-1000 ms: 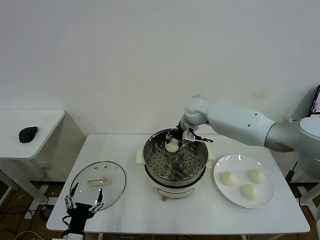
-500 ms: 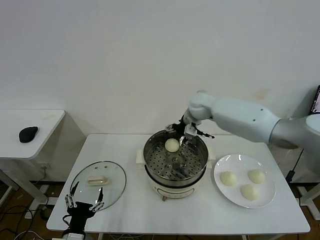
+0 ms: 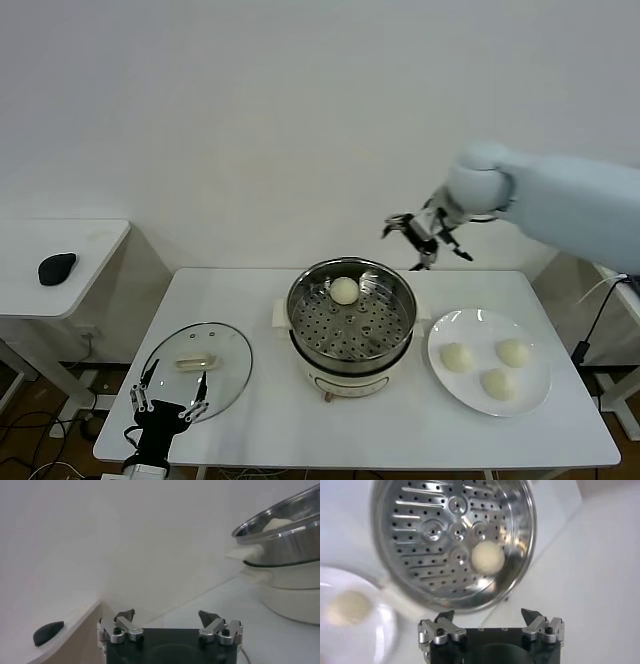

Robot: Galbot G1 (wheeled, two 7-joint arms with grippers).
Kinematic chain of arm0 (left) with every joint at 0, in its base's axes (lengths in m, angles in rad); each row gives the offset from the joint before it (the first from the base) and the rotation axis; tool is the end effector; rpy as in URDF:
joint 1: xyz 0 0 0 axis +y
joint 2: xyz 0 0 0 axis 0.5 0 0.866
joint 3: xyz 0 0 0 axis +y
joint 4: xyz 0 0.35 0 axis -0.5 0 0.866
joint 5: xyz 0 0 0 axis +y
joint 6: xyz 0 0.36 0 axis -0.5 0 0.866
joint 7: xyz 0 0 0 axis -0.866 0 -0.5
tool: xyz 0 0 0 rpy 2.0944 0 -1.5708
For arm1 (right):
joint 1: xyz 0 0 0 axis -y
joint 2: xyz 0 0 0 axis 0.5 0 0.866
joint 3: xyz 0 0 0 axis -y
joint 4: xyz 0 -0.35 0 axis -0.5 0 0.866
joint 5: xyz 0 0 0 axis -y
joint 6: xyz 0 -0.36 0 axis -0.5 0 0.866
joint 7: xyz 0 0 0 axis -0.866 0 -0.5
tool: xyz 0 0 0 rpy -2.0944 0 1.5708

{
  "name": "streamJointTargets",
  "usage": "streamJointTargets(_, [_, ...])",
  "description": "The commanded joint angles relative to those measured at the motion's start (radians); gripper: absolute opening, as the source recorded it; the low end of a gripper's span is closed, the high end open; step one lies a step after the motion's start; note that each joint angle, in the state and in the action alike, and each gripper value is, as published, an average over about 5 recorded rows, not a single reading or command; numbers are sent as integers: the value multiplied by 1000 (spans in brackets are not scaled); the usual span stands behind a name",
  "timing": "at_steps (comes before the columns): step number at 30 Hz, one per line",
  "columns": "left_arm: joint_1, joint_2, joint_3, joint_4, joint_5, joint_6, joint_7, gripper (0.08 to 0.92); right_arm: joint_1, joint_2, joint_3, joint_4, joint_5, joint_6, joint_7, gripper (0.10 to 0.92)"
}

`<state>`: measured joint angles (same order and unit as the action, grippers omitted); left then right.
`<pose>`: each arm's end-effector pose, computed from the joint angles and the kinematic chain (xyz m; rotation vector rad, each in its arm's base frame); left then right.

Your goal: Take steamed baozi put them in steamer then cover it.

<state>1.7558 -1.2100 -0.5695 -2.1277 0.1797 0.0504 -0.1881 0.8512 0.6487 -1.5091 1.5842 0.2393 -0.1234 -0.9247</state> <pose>0.1378 0.0695 -0.3084 0.0091 -2.9159 -0.7697 0.4922 -0.0804 -0.0022 1.4053 -1.3751 1.8291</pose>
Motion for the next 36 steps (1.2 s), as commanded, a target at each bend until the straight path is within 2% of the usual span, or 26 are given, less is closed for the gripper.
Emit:
streamJointTargets(1, [1, 8, 1, -6, -2, -1, -1, 823, 83, -231, -87, 155, 124, -220, -32, 823])
streamJointTargets(6, [1, 11, 2, -6, -5, -2, -3, 823, -76, -327, -43, 162, 40, -204, -16, 823])
streamJointTargets(12, [-4, 7, -2, -5, -5, -1, -1, 823, -375, -360, 176, 109, -64, -167, -16, 823])
streamJointTargets(19, [-14, 3, -15, 8, -11, 1, 2, 823, -627, -292, 380, -24, -149, -139, -16, 823])
streamJointTargets(27, [-4, -6, -31, 17, -11, -1, 2, 823, -766, -173, 502, -169, -224, -106, 1, 823])
streamJointTargets(36, [0, -12, -40, 20, -11, -1, 4, 823, -848, -95, 551, -225, -274, -100, 6, 823])
